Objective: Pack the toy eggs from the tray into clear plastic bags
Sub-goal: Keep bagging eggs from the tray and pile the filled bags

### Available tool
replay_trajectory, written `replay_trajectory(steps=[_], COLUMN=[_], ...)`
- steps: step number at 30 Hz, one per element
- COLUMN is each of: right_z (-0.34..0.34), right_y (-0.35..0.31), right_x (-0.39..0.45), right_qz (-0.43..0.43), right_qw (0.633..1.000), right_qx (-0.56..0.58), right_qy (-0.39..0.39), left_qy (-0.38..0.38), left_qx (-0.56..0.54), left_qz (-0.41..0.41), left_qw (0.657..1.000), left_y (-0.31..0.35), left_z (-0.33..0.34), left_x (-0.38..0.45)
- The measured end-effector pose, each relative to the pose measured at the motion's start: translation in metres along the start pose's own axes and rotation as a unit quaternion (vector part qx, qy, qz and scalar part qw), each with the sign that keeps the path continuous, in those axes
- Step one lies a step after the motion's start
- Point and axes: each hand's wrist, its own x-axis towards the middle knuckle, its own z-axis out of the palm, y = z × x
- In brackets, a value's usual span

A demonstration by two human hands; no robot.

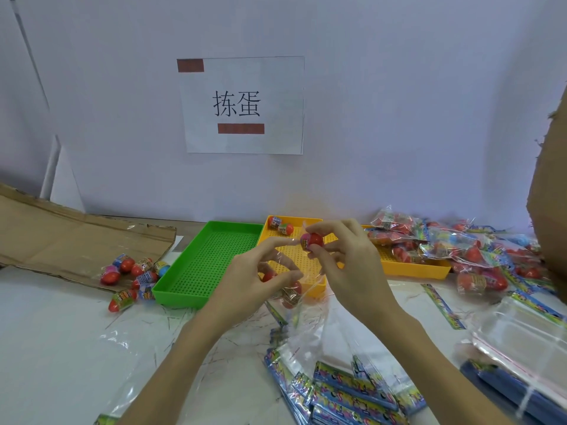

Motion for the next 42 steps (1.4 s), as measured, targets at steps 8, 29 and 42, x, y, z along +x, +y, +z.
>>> replay_trajectory(steps=[8, 29, 42], right_z=[-0.005, 0.027, 0.110], right_y=[-0.005, 0.029, 0.088], right_x=[0.002, 0.023, 0.100], right_qz=[0.035, 0.066, 0.037], right_qw=[0.995, 0.995, 0.925], right_qx=[0.059, -0.033, -0.290], right_qy=[-0.074, -0.064, -0.243], left_qy=[0.010, 0.142, 0.141], left_qx=[0.012, -0.150, -0.162], left_qz=[-0.007, -0.176, -0.186], left_qw=[1.000, 0.962, 0.959], left_y=[-0.001, -0.016, -0.026], left_z=[-0.001, -0.011, -0.014], left_x=[0.001, 0.005, 0.006])
